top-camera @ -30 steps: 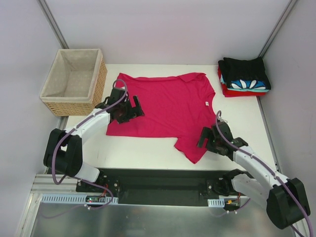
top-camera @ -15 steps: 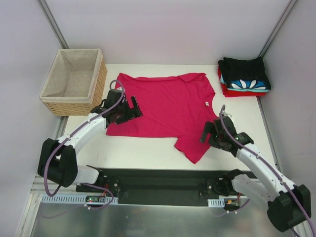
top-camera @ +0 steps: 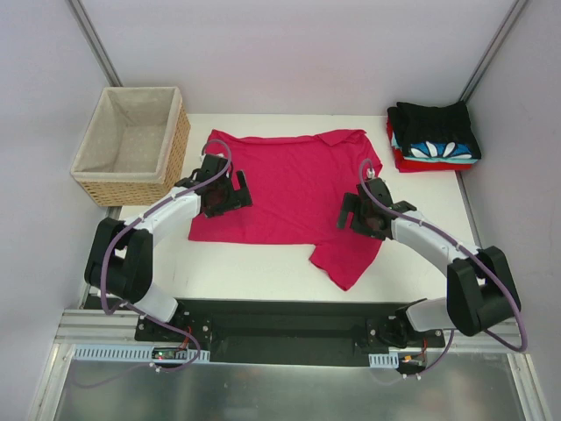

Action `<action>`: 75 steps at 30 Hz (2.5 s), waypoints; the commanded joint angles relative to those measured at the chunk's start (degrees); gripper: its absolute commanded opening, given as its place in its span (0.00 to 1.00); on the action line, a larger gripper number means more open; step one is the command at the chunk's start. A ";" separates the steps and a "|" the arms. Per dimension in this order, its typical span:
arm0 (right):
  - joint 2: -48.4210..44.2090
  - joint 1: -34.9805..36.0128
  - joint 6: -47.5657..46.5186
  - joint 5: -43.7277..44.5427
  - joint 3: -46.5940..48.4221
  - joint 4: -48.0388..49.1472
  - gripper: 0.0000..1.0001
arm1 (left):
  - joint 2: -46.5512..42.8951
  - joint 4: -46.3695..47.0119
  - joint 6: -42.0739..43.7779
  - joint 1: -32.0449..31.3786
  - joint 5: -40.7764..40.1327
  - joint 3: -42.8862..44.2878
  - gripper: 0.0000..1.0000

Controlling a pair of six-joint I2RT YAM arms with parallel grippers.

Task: Fold and stack the t-shirts

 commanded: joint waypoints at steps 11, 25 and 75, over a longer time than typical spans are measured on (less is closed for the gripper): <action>-1.43 -0.39 0.04 -0.92 -5.27 3.84 0.97 | 5.66 0.39 -1.33 0.36 -2.62 -0.89 0.99; -7.33 -0.65 1.62 -0.83 -15.29 1.64 0.97 | 1.36 1.62 -3.53 -0.86 -0.78 -9.42 0.99; 34.40 -10.49 -9.72 -9.09 48.76 5.07 0.59 | -11.48 -13.94 -1.42 -16.34 -12.29 8.59 0.99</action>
